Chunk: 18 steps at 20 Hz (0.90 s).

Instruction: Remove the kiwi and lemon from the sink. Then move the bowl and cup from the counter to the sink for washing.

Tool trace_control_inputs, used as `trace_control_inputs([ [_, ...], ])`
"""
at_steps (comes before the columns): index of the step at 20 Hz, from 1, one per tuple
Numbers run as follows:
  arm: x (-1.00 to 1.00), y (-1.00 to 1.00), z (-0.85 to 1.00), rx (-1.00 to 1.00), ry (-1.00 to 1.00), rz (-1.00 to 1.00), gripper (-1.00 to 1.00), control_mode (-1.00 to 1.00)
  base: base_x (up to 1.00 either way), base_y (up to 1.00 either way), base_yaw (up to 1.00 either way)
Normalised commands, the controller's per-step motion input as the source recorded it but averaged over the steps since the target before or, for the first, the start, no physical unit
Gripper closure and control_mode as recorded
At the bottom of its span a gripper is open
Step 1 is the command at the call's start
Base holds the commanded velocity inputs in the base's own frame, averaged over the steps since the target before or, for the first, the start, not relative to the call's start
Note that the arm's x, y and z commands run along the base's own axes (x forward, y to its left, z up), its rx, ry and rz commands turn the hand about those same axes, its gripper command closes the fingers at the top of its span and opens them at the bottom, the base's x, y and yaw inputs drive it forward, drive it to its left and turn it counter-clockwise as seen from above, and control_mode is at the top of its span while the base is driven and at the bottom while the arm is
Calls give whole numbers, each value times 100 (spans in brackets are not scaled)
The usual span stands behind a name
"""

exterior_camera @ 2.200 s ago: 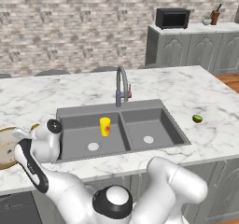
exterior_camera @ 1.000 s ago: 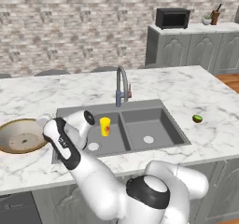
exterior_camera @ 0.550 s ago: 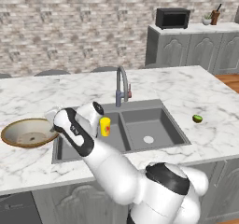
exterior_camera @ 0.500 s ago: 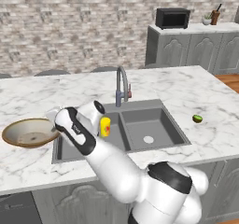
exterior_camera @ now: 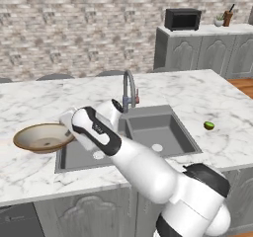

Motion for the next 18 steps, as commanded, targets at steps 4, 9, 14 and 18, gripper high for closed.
trace_control_inputs([
  [4,-15,-35,19,-1,0,0,100,-100,0,0,0],
  [9,-13,-37,17,-2,0,0,100,-100,0,0,0],
  [14,-11,-38,15,-2,0,0,100,-100,0,0,0],
  [18,-8,-35,13,-1,0,0,100,-100,0,0,0],
])
